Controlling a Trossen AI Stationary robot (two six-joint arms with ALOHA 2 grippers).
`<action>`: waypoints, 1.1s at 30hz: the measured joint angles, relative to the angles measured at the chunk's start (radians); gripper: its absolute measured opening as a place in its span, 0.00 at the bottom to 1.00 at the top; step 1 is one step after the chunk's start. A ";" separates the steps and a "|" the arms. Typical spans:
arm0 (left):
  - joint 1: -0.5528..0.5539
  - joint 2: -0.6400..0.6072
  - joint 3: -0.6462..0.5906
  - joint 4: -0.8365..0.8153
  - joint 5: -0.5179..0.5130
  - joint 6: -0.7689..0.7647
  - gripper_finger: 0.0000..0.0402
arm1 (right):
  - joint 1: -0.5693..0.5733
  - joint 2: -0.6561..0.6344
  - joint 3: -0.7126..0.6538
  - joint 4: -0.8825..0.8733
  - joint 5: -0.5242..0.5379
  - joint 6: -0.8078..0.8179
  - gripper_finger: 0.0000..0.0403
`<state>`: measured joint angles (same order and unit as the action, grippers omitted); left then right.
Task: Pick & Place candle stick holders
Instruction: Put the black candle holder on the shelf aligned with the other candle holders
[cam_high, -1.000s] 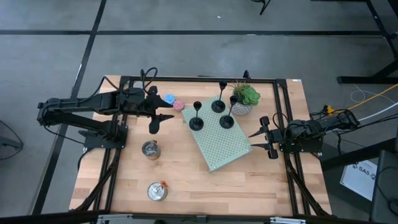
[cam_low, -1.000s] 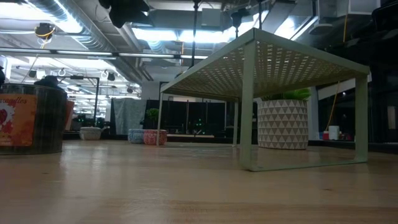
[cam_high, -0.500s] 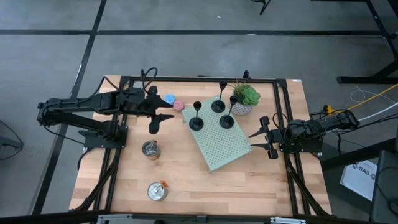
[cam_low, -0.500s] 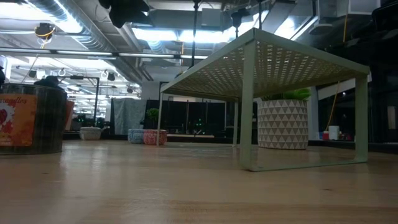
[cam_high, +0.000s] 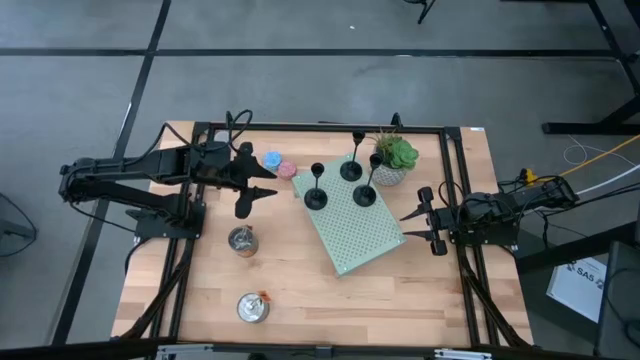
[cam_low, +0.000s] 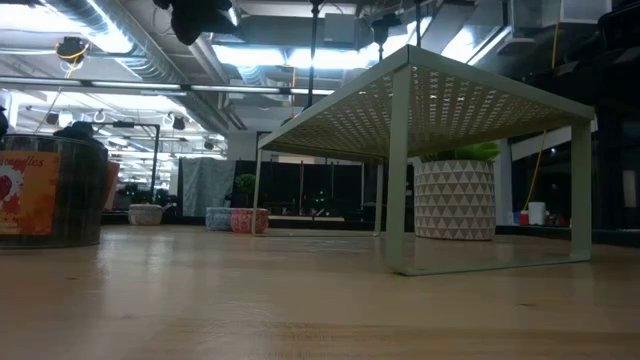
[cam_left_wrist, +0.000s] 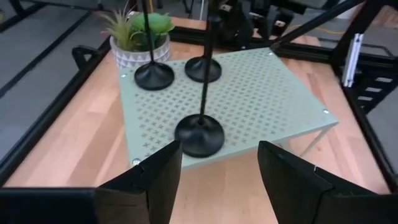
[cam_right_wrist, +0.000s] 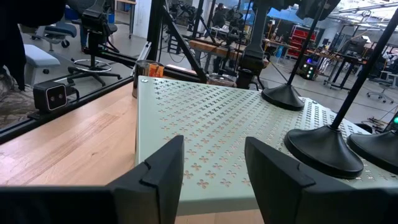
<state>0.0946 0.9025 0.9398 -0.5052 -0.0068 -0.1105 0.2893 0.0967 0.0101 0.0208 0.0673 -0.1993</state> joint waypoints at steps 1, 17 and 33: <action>-0.006 -0.008 0.000 0.000 0.000 0.000 0.51 | 0.000 0.000 0.000 0.000 0.000 0.000 0.43; -0.255 -0.098 -0.045 0.032 -0.165 -0.010 0.46 | 0.000 0.000 0.000 0.000 0.000 0.000 0.43; -0.393 -0.260 -0.323 0.330 -0.195 -0.060 0.44 | 0.000 0.000 0.000 0.000 0.000 0.000 0.43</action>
<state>-0.2984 0.6422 0.6167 -0.1750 -0.2020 -0.1707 0.2893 0.0971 0.0101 0.0208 0.0673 -0.1994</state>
